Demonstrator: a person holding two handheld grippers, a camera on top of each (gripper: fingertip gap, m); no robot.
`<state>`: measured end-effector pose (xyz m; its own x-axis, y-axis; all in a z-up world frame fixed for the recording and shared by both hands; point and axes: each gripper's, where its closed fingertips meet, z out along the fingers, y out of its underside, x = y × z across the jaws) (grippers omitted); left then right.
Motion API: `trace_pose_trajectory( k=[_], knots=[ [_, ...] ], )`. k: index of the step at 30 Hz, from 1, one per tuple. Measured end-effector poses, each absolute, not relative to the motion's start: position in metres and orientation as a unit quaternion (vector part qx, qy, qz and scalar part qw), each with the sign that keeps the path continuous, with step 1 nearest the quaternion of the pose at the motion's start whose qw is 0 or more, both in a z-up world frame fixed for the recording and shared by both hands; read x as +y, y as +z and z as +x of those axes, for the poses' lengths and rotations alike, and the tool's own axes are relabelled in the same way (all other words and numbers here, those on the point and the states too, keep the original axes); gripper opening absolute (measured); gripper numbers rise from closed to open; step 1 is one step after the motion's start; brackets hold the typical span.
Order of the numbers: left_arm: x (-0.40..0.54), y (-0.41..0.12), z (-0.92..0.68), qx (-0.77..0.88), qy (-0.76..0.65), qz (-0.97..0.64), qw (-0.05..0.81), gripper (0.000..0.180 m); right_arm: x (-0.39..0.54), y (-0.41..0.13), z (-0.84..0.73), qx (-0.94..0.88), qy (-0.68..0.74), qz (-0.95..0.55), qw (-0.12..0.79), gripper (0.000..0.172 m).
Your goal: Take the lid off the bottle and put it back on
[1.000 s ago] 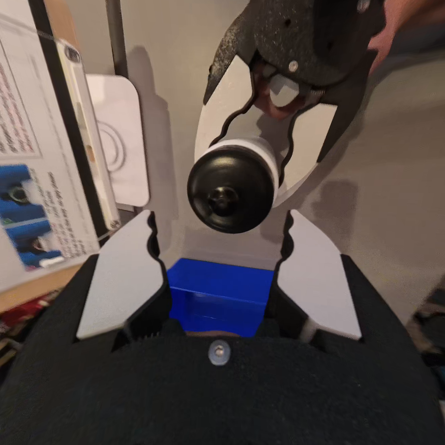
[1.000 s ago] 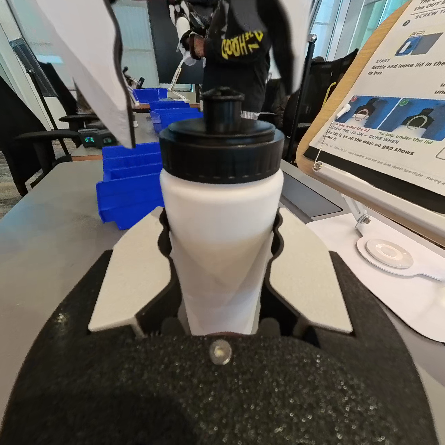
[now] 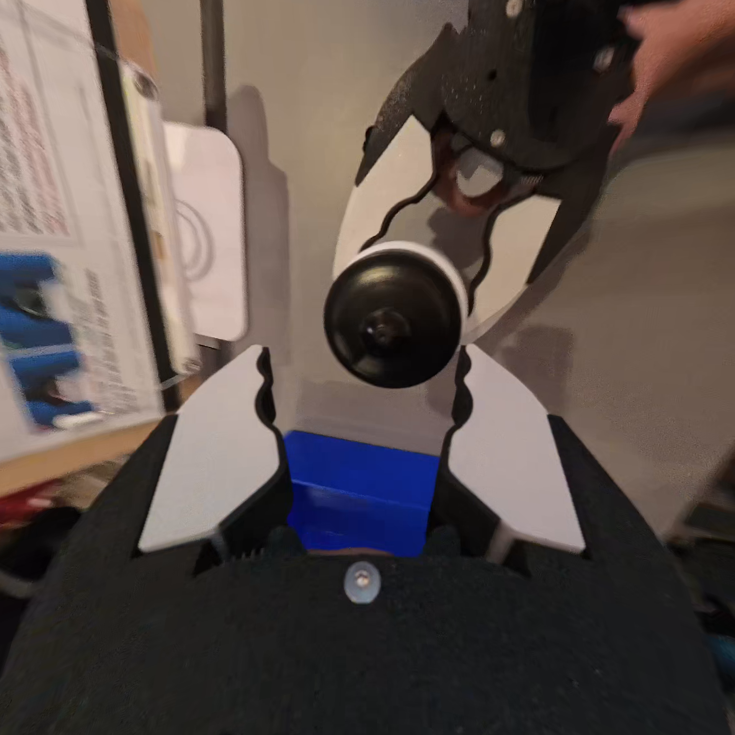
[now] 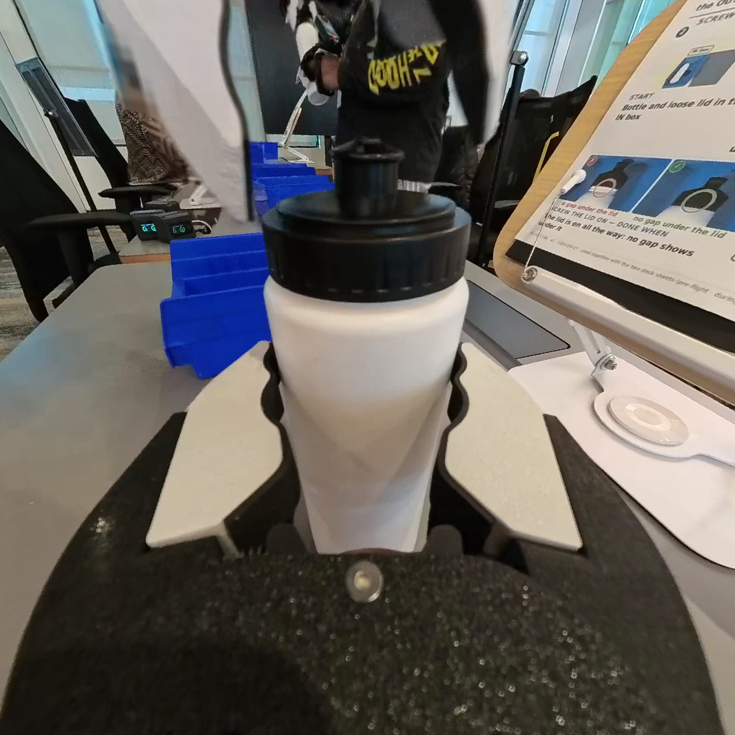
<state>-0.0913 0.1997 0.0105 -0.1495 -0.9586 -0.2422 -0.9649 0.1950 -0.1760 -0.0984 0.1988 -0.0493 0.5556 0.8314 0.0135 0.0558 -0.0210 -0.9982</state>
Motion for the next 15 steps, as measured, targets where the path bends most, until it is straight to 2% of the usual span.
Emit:
trace_pose_trajectory(
  k=[4,11,15],
  knots=[
    [0.189,0.003,-0.086,0.815,-0.011,-0.564,0.130,0.088,0.198,-0.049,-0.099,-0.348,0.318,-0.640,0.607,0.082],
    [0.186,-0.009,-0.083,0.814,-0.055,-0.573,0.073,0.070,0.199,-0.049,-0.099,-0.347,0.320,-0.639,0.607,0.082],
    [0.187,-0.009,-0.083,0.780,-0.046,-0.620,0.076,0.070,0.199,-0.050,-0.099,-0.344,0.320,-0.642,0.607,0.082]
  ],
)
